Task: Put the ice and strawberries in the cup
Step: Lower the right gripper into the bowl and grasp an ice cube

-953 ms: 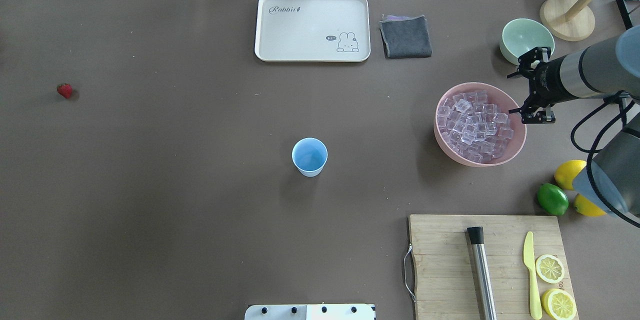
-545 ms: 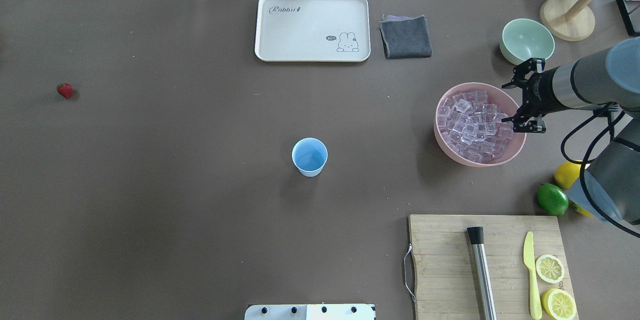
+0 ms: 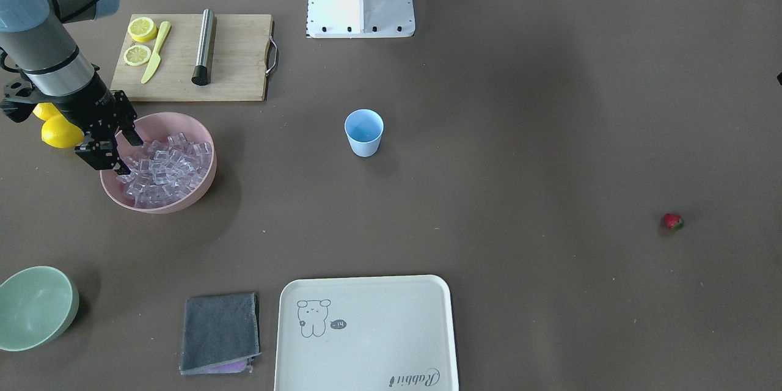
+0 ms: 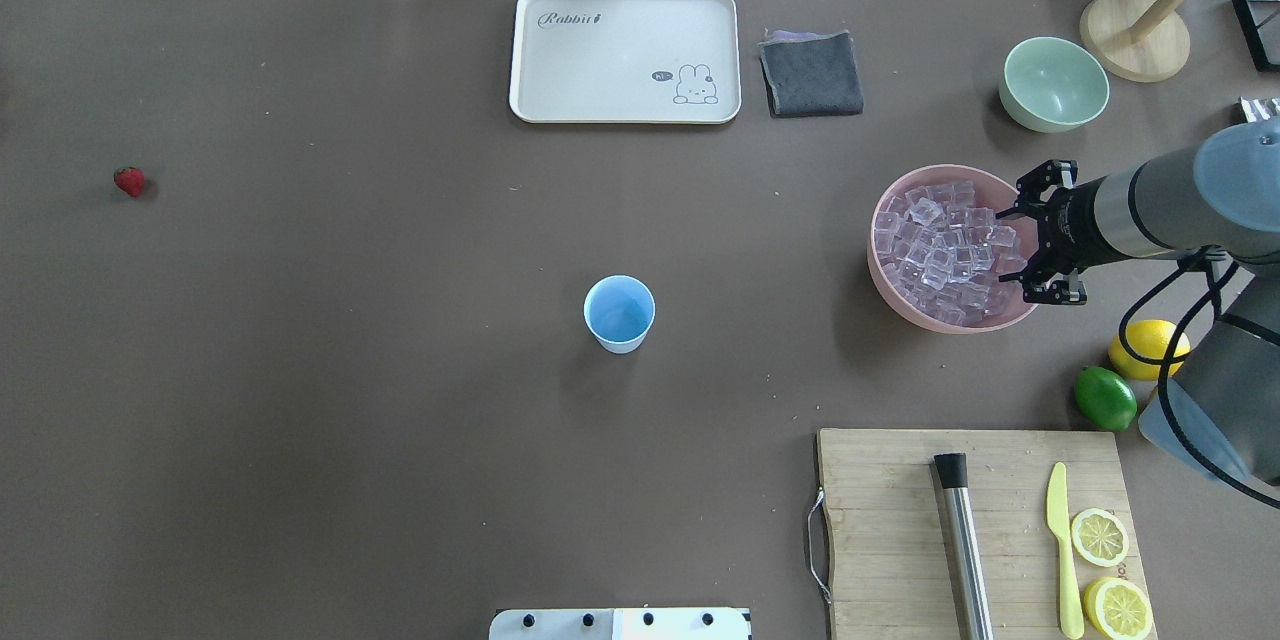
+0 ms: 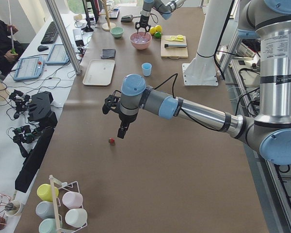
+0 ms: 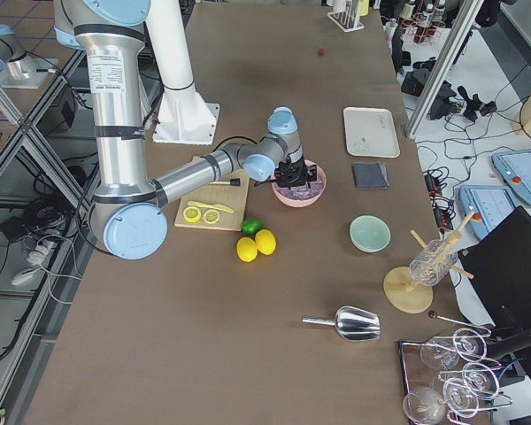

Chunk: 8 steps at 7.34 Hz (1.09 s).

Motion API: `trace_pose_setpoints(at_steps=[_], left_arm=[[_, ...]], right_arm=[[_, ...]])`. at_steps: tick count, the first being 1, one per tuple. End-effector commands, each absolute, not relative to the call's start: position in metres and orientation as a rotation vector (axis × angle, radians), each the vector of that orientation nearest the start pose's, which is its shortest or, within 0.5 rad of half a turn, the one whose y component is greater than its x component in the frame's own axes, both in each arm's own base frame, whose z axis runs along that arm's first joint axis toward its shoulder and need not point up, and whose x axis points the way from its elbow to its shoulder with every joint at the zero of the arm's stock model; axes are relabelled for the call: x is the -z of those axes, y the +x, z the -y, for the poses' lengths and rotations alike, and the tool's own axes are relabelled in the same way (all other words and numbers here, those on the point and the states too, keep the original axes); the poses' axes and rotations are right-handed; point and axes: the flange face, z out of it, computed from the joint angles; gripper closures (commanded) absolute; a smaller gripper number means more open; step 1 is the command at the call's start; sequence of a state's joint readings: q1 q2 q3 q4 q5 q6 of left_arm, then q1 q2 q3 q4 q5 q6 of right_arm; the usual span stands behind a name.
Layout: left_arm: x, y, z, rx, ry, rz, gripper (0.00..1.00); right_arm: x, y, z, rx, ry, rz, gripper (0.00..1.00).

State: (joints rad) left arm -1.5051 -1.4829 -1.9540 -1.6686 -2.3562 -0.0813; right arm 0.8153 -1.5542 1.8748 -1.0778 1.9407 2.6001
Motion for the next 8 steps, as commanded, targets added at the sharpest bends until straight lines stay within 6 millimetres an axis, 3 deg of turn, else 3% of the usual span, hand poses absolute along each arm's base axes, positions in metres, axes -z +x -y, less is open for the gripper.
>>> trace_pose_setpoints(at_steps=[1, 6, 8], left_arm=[[-0.494, -0.039, 0.459, -0.13, 0.328, -0.798, 0.03], [-0.495, -0.039, 0.459, -0.125, 0.324, -0.799, 0.03], [-0.495, -0.039, 0.458, -0.118, 0.322, -0.8, 0.03]], right_arm=[[-0.472, -0.275, 0.431, -1.558, -0.485, 0.868, 0.27], [-0.452, -0.276, 0.446, -1.542, -0.482, 0.912, 0.26], [-0.454, -0.276, 0.454, -1.556, -0.467, 0.908, 0.26]])
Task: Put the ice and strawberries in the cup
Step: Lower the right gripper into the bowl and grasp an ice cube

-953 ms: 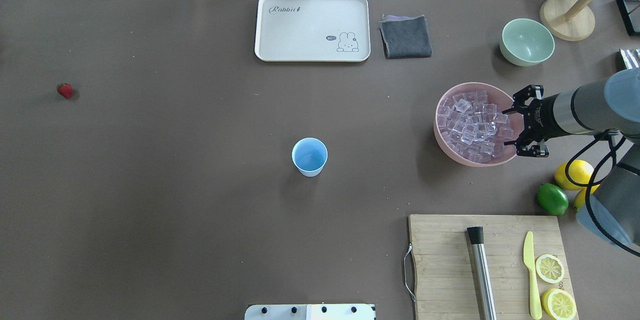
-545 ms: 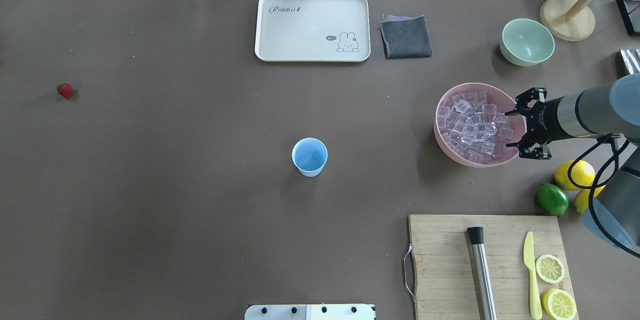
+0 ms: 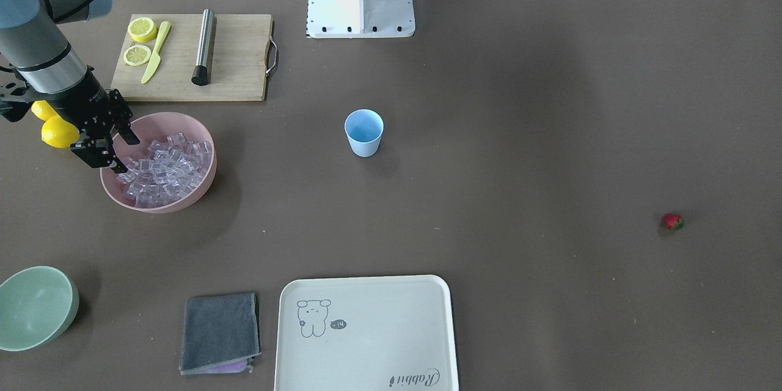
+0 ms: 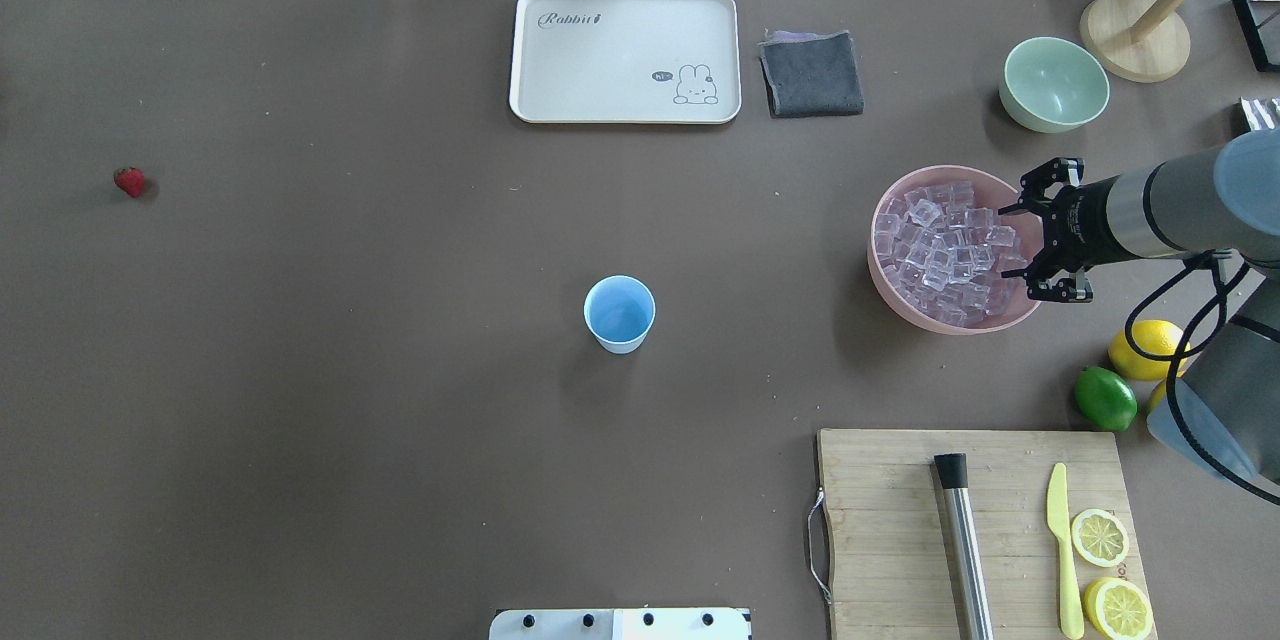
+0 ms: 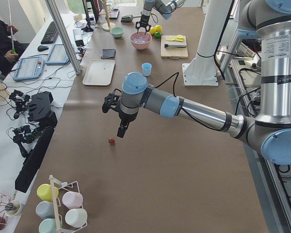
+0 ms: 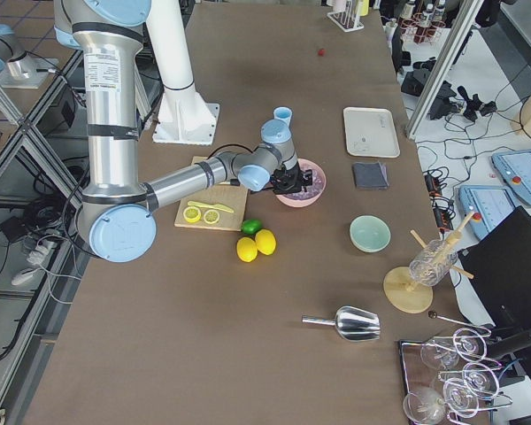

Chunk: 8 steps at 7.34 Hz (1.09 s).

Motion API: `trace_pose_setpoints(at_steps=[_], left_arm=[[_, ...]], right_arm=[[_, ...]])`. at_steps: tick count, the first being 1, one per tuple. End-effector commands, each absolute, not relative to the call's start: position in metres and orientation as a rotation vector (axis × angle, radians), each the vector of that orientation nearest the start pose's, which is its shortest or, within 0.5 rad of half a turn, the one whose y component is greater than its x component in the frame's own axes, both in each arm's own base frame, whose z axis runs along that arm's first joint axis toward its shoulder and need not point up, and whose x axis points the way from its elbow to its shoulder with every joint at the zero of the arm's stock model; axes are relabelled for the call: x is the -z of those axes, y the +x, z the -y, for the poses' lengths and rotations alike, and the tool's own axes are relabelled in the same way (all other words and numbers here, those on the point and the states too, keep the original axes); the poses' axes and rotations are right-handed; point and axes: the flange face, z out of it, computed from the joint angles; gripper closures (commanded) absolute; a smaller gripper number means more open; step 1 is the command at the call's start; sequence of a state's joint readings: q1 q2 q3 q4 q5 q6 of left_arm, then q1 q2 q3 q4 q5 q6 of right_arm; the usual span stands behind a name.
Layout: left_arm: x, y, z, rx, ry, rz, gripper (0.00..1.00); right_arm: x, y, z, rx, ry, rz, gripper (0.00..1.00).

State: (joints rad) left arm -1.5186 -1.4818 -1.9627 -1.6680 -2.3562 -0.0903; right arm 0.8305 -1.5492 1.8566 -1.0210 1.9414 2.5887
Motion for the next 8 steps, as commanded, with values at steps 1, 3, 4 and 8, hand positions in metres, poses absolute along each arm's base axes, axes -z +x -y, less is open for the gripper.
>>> trace_pose_setpoints(at_steps=[1, 3, 4, 8], left_arm=[[-0.4953, -0.0383, 0.4586, -0.118, 0.319, -0.8, 0.03], [-0.4953, -0.0383, 0.4586, -0.118, 0.319, -0.8, 0.03], [-0.4945, -0.0383, 0.4585, -0.118, 0.321, -0.8, 0.03], [-0.4938, -0.0383, 0.4583, -0.115, 0.32, -0.801, 0.03]], right_arm=[[-0.4632, -0.2791, 0.4571, -1.548, -0.456, 0.892, 0.26], [-0.4633, -0.2804, 0.4587, -1.545, -0.452, 0.893, 0.26], [-0.464, -0.2805, 0.4589, -1.547, -0.453, 0.891, 0.26], [-0.4684, -0.2839, 0.4626, -1.55, -0.452, 0.883, 0.27]])
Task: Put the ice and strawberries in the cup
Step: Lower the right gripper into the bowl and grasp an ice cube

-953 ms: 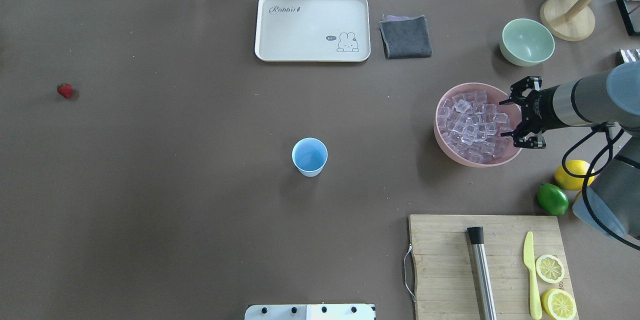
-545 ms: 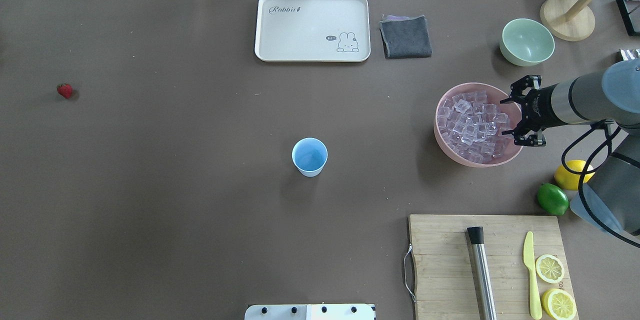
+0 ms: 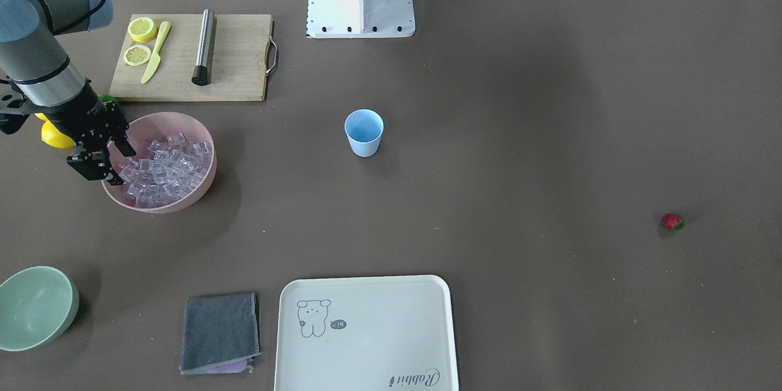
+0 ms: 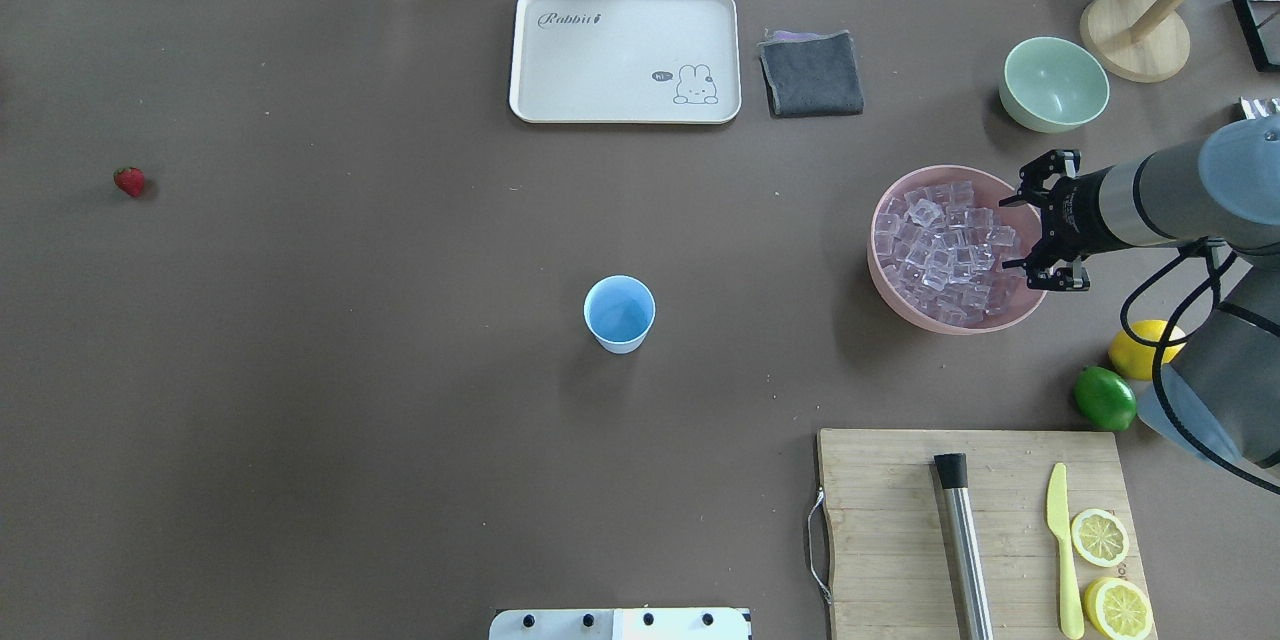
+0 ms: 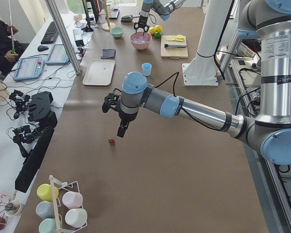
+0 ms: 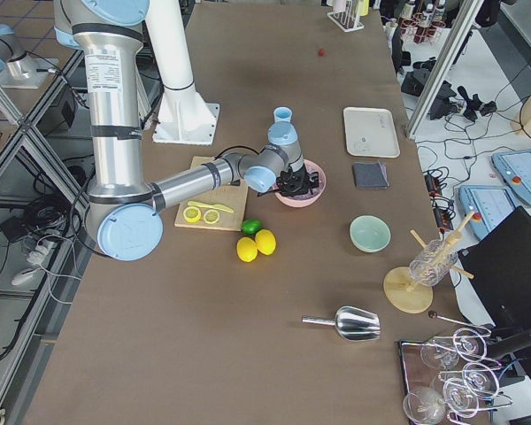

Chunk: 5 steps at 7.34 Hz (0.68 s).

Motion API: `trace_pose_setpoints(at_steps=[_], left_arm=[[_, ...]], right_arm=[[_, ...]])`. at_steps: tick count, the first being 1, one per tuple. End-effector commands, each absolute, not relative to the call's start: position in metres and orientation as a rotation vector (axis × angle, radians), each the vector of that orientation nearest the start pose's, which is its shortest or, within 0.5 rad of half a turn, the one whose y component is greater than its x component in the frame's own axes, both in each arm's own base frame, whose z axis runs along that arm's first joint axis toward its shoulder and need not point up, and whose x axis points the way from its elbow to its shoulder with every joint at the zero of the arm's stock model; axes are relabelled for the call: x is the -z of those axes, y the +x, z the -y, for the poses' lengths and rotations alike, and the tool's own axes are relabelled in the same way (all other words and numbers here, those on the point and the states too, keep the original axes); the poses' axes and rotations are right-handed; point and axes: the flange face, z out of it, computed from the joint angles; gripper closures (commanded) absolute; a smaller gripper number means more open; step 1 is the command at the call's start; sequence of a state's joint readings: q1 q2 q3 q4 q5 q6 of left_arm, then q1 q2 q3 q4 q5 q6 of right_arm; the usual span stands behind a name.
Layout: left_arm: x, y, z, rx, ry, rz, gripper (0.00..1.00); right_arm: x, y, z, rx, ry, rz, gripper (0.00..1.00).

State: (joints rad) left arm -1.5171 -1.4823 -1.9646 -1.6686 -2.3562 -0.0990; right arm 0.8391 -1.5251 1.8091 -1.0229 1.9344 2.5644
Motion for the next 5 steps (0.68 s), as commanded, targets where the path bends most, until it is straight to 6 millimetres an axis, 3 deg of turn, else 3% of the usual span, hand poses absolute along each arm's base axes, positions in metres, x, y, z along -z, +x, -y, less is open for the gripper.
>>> trace_pose_setpoints(at_steps=[1, 2, 3, 4, 5], left_arm=[[-0.4931, -0.0383, 0.4588, -0.115, 0.322, -0.801, 0.03], [-0.4931, -0.0383, 0.4588, -0.115, 0.322, -0.801, 0.03], [-0.493, -0.0382, 0.4588, -0.114, 0.321, -0.803, 0.03], [-0.4937, -0.0382, 0.4589, -0.114, 0.319, -0.803, 0.03], [-0.4937, -0.0382, 0.4589, -0.114, 0.319, -0.803, 0.03]], right_arm=[[-0.4668, -0.2836, 0.4623, -1.55, -0.453, 0.886, 0.31], [-0.4666, -0.2837, 0.4622, -1.549, -0.455, 0.887, 0.41], [-0.4633, -0.2834, 0.4613, -1.544, -0.459, 0.893, 0.58], [-0.4643, -0.284, 0.4619, -1.542, -0.458, 0.89, 0.83], [-0.4607, -0.2843, 0.4612, -1.533, -0.465, 0.897, 0.9]])
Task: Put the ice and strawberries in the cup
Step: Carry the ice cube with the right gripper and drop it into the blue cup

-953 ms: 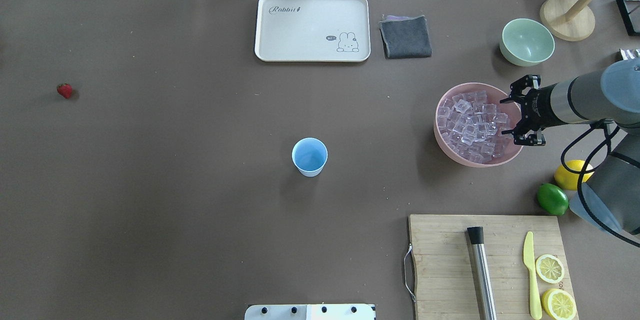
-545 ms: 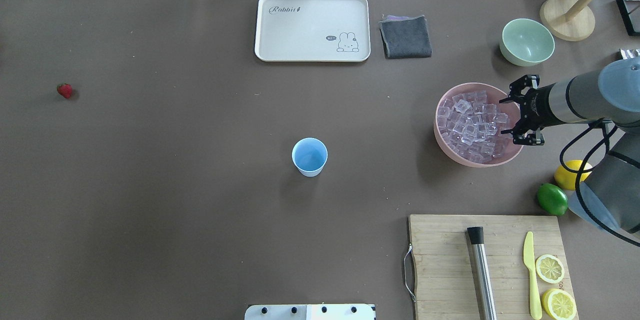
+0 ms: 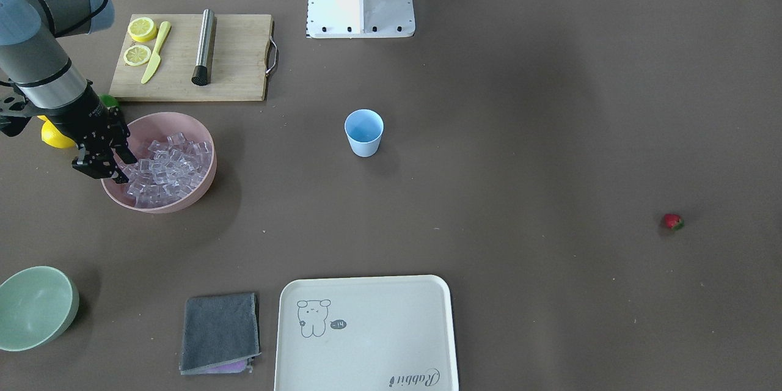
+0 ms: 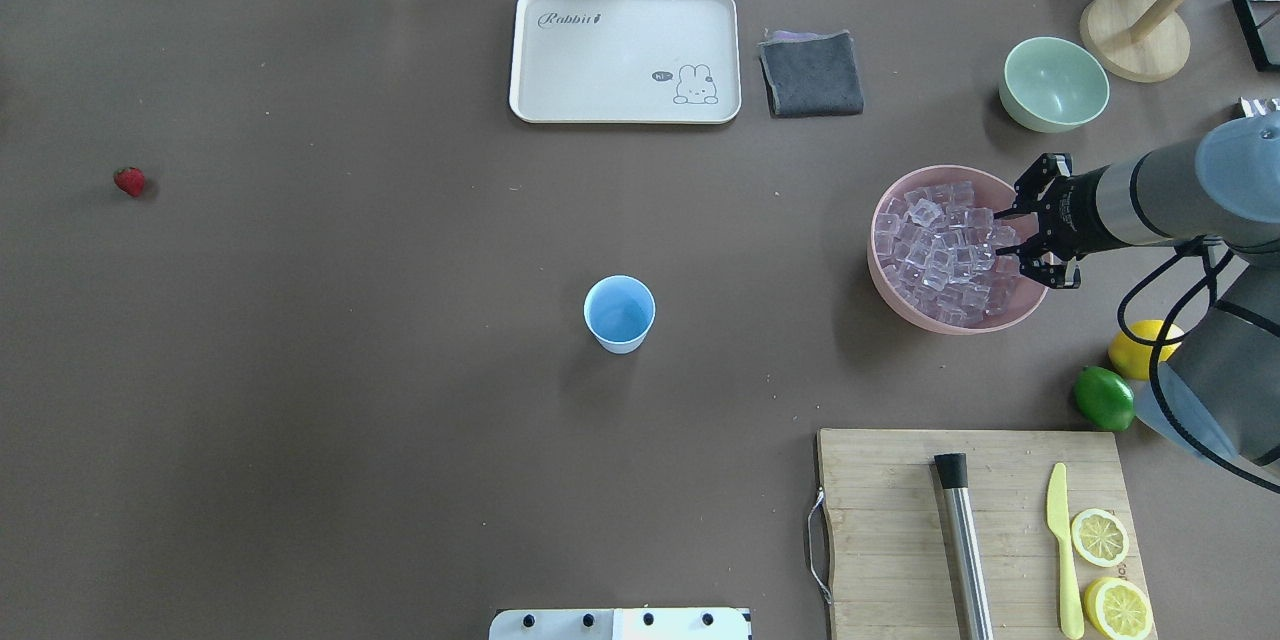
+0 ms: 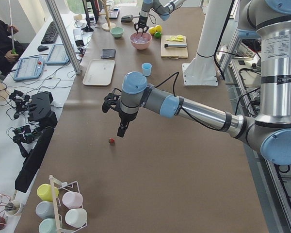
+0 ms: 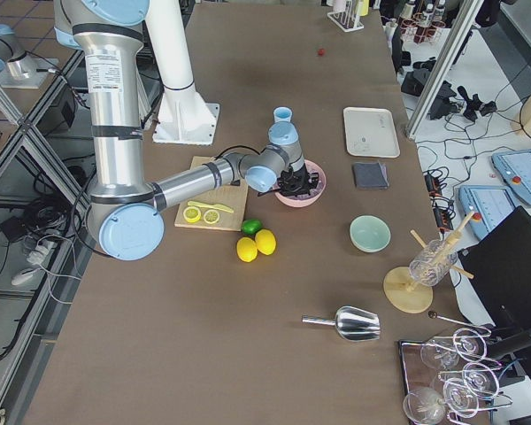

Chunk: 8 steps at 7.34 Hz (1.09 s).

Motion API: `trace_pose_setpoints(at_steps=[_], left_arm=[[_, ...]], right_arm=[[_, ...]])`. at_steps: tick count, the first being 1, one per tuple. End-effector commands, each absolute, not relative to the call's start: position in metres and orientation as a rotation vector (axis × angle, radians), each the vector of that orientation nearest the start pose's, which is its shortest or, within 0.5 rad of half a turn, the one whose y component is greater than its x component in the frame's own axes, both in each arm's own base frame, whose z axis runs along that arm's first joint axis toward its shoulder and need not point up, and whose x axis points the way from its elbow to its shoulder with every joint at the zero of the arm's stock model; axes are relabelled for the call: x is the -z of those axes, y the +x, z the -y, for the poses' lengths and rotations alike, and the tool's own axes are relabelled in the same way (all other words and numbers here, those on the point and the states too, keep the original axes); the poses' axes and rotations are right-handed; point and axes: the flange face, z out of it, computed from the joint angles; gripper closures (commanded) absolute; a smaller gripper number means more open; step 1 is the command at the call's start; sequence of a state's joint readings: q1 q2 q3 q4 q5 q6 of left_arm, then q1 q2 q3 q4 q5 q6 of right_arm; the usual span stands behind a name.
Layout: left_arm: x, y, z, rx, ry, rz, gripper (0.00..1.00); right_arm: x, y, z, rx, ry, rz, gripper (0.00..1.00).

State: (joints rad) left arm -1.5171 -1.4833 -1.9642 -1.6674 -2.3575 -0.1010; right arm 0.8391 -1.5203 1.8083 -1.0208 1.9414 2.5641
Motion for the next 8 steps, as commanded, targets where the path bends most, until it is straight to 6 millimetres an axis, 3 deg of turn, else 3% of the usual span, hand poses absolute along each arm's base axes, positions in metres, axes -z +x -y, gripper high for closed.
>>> trace_pose_setpoints(at_steps=[1, 4, 5, 6, 8], left_arm=[[-0.494, -0.038, 0.459, -0.113, 0.318, -0.803, 0.03], [-0.496, -0.037, 0.459, -0.112, 0.312, -0.808, 0.03], [-0.496, -0.037, 0.459, -0.114, 0.312, -0.81, 0.03], [-0.496, -0.036, 0.459, -0.115, 0.31, -0.812, 0.03], [-0.504, -0.033, 0.45, -0.119, 0.293, -0.814, 0.03]], right_arm=[[-0.458, -0.284, 0.461, -1.532, -0.467, 0.901, 1.0], [-0.432, -0.253, 0.466, -1.533, -0.503, 0.957, 1.0], [-0.411, -0.247, 0.461, -1.517, -0.513, 0.983, 1.0], [-0.37, -0.274, 0.458, -1.467, -0.526, 0.994, 1.0], [-0.272, -0.356, 0.453, -1.358, -0.534, 1.013, 1.0]])
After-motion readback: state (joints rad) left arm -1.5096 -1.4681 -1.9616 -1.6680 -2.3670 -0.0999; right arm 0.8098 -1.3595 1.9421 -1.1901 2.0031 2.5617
